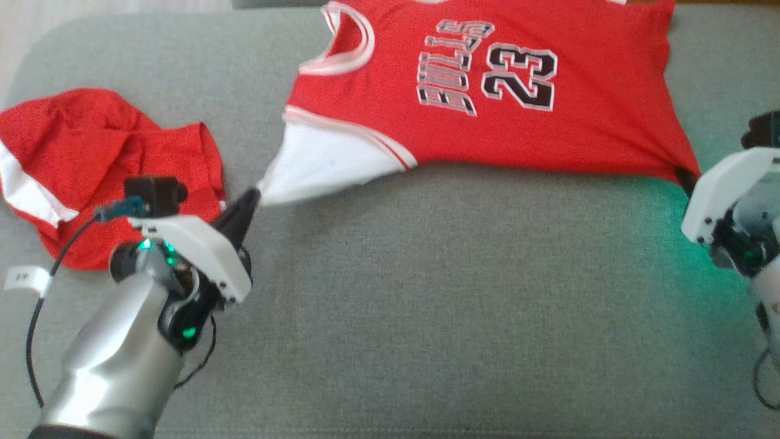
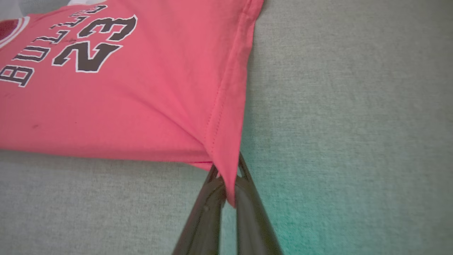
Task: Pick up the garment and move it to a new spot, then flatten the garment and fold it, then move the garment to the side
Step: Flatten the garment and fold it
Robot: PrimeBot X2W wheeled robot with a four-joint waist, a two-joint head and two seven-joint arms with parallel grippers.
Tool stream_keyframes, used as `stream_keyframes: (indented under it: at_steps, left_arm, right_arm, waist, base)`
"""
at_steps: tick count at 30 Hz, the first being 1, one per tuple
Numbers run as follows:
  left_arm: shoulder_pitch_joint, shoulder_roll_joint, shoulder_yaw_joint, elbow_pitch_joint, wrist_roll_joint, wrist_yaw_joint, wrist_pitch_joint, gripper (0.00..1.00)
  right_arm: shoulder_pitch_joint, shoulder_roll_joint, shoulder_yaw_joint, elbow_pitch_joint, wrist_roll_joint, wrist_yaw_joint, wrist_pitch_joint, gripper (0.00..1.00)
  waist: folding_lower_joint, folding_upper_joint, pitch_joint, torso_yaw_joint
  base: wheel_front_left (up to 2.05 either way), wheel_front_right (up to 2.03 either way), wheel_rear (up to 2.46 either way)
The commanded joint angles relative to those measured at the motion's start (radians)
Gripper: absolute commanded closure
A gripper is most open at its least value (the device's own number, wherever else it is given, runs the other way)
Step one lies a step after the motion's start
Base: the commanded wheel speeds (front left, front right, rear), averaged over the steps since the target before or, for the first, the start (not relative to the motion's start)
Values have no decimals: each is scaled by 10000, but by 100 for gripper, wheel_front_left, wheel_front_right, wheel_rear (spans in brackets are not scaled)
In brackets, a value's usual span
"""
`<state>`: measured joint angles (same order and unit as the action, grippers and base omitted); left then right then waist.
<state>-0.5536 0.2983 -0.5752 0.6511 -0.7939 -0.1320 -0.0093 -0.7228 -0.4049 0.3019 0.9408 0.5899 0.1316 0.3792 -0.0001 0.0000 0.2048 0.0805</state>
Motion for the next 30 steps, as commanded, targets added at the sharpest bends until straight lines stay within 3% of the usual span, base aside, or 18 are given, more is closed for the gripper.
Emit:
stream_keyframes:
  at_steps: [1, 9, 17, 22, 30]
  left_arm:
    - [-51, 689, 261, -477, -226, 15, 135, 100]
    - [1145, 1749, -195, -2392, -2113, 15, 1734, 100]
    - [2158, 2959, -451, -3941, -3423, 14, 3164, 100]
    - [3098, 3927, -642, -5359, -4509, 14, 4178, 100]
    - [4091, 4903, -767, -6875, -5593, 14, 5119, 100]
  right_arm:
    - [137, -445, 282, -361, 150, -9, 6, 100]
    - [1156, -1877, 2574, -1965, 837, -9, -353, 100]
    - [1616, -3096, 4060, -2648, 1803, -9, 4, 100]
    - [2067, -3959, 5014, -3308, 3072, -9, 860, 100]
    - [2590, -5012, 6157, -4325, 4448, -9, 2539, 100]
  waist:
    - [1, 0, -256, 72]
    - [1, 0, -1003, 243]
    - [1, 0, -1499, 331]
    - [1, 0, -1866, 341]
    - [1, 0, -2150, 209]
  base:
    - [0, 0, 0]
    - [0, 0, 0]
    - [0, 0, 0]
    - [0, 0, 0]
    - [0, 0, 0]
